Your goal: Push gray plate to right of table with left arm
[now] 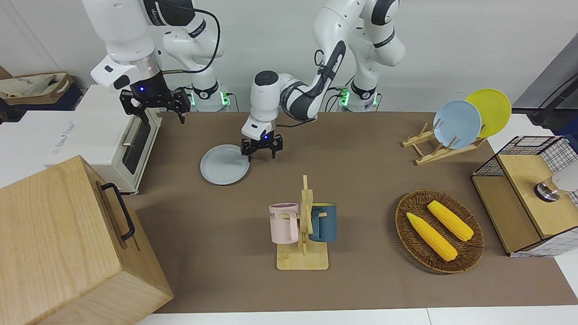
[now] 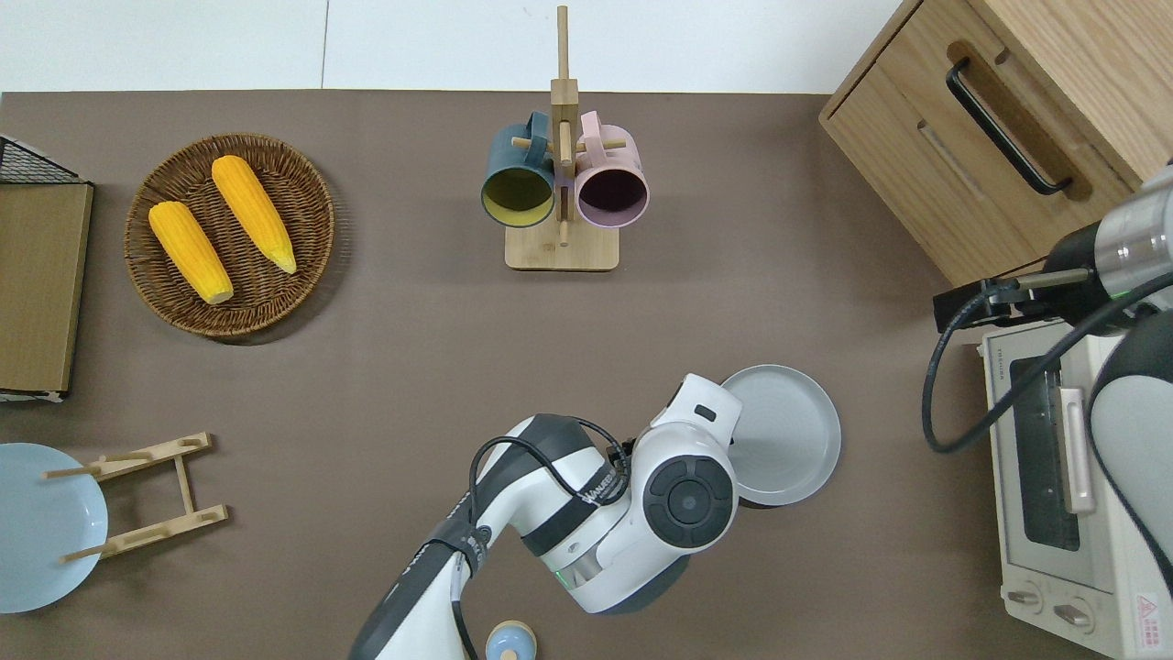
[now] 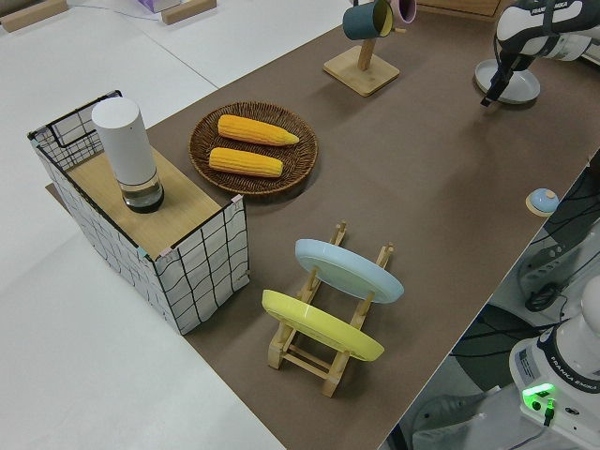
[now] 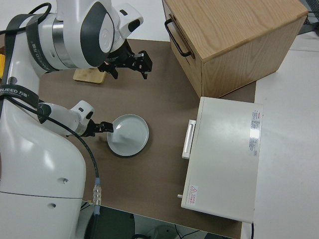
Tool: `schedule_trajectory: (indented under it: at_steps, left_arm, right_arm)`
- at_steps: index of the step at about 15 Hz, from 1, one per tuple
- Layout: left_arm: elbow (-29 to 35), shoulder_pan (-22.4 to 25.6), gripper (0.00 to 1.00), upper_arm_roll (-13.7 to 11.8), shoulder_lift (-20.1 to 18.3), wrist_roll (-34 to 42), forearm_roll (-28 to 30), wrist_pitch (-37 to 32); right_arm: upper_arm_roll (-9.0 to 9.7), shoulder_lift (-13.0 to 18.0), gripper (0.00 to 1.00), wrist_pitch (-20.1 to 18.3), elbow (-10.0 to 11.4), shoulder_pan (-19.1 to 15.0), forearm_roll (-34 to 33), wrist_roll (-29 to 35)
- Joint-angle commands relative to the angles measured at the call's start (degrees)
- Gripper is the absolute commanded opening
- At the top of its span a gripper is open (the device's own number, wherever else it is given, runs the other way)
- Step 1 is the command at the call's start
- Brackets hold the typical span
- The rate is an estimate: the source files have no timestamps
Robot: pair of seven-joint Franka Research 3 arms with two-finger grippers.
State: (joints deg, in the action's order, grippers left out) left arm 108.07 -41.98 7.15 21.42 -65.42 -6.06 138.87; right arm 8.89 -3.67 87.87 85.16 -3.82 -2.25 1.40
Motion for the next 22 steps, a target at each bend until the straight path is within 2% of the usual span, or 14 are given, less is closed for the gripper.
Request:
schedule_trajectory:
  at_steps: [1, 4, 6, 9, 13, 22]
  left_arm:
    - [7.7, 4.4, 0.99, 0.5, -6.4, 5.7, 0.3, -0.5]
    - [8.8, 8.7, 0.99, 0.6, -10.0, 14.1, 3.4, -7.2]
    - [8.8, 11.5, 0.99, 0.3, -13.1, 20.8, 7.5, -11.6]
    - [8.7, 18.7, 0.99, -0.2, -19.5, 32.0, 10.5, -21.6]
    - [8.0, 24.9, 0.99, -0.3, -22.2, 38.2, 10.5, -26.6]
    - [5.8, 34.9, 0.99, -0.4, -26.4, 51.0, 9.8, -34.2]
  right_arm:
    - [-0.01, 0.3, 0.983, -0.6, -0.1, 0.0, 0.4, 0.2]
    - [-0.01, 0.3, 0.983, -0.6, -0.1, 0.0, 0.4, 0.2]
    - [-0.01, 0.3, 0.983, -0.6, -0.1, 0.0, 0.4, 0.2]
    - [-0.01, 0.3, 0.983, -0.6, -0.1, 0.0, 0.4, 0.3]
    - [-0.01, 0.3, 0.983, -0.6, -0.1, 0.0, 0.4, 0.2]
    - [-0.01, 0.3, 0.983, -0.6, -0.1, 0.0, 0.4, 0.2]
